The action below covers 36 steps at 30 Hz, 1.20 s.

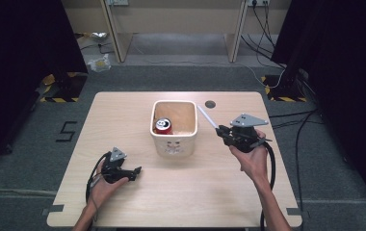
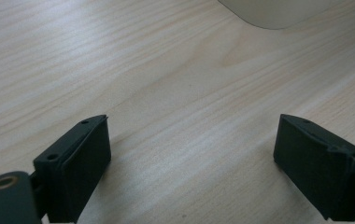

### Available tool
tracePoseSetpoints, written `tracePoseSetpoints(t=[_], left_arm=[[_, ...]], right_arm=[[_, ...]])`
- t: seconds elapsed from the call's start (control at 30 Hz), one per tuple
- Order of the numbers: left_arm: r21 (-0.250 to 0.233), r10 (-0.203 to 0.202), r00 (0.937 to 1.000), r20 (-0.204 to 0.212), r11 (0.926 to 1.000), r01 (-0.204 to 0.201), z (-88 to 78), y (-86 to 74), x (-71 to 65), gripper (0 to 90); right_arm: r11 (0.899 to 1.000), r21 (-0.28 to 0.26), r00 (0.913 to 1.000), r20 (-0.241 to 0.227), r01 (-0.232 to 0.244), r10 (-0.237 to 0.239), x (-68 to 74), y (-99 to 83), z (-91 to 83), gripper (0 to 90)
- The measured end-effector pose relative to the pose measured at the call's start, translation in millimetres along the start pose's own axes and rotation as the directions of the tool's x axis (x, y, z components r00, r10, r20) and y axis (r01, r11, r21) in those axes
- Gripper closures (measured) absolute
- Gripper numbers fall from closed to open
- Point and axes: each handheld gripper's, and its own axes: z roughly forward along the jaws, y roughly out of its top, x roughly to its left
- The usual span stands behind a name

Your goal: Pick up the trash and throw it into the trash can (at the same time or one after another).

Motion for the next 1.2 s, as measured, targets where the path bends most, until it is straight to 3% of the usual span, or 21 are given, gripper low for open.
tracePoseSetpoints(t=[0.5,1.2], left_arm=[[0.002,0.000,1.0000,0.000,1.0000,0.000,-0.1,0.0,0.0,10.2],[0.003,0.002,1.0000,0.001,1.0000,-0.002,-0.2,0.1,0.1,10.2]], right_arm=[[0.997,0.034,0.9957,-0.068,0.066,-0.064,27.5,36.9,36.0,79.3],[0.991,0.101,0.9924,-0.095,0.088,-0.078,39.5,53.1,71.0,79.2]])
